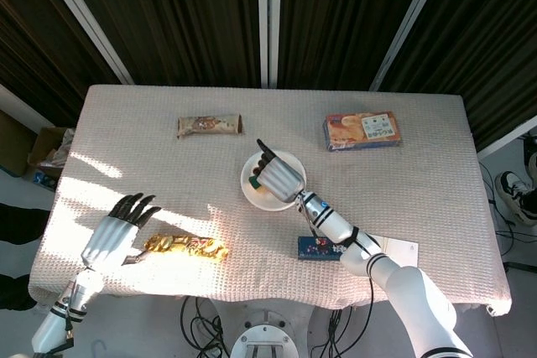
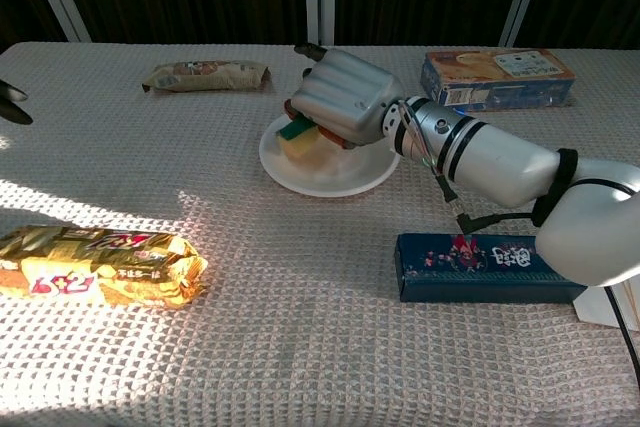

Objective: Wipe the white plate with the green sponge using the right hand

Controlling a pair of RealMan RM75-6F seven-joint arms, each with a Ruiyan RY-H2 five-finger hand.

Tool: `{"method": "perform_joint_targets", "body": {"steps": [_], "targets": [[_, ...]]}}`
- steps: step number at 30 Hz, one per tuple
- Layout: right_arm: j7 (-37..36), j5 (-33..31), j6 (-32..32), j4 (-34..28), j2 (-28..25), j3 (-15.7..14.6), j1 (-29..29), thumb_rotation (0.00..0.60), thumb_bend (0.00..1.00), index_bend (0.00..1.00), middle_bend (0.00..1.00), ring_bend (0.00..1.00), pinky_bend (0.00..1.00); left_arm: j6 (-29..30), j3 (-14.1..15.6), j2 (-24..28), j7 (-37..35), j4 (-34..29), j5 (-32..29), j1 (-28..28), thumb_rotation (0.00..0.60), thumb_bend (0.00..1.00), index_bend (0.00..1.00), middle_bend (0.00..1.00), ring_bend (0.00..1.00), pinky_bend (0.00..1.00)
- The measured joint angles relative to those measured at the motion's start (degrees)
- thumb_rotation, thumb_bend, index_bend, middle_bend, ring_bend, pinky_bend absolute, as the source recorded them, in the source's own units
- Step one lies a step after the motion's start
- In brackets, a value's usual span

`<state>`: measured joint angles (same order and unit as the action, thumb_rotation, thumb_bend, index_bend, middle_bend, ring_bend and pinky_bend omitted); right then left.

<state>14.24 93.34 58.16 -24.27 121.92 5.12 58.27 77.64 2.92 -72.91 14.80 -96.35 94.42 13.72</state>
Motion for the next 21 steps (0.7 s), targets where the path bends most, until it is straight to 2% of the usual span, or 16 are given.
{"method": "perform_joint_targets", "body": {"steps": [3, 10, 16, 21], "targets": [[-0.8, -0.6, -0.2, 1.3, 0.6, 0.0, -0.5, 0.6, 0.52, 0.87, 0.62, 0.33, 0.06, 0.3, 0.2, -0.1, -0.3, 0.3, 0.2, -0.2, 0.6, 0.02, 0.19, 0.11, 0.09, 0.14], [-3.4, 0.0, -0.3, 1.6, 0.8, -2.6, -2.9, 0.6, 0.52, 0.87, 0.62, 0.33, 0.06, 0.7, 0.4, -0.2, -0.7, 0.8, 0.5, -0.5, 0.6, 0.02, 0.19, 0.11, 0.09, 0.14], [-6.2, 1.1, 3.2, -3.5, -2.1, -4.3, -5.4, 0.6, 0.52, 0.87, 0.63, 0.34, 0.06, 0.9, 0.3, -0.2, -1.0, 1.1, 0.5, -0.6, 0.6, 0.02, 0.19, 0.11, 0.09, 0.14], [-6.6, 1.1, 4.7, -9.1, -5.7, -4.5, -6.5, 0.6, 0.51, 0.87, 0.63, 0.34, 0.06, 0.5, 0.2, -0.4, -0.9, 1.1, 0.7, -0.4, 0.6, 0.02, 0.19, 0.11, 0.09, 0.14]]}}
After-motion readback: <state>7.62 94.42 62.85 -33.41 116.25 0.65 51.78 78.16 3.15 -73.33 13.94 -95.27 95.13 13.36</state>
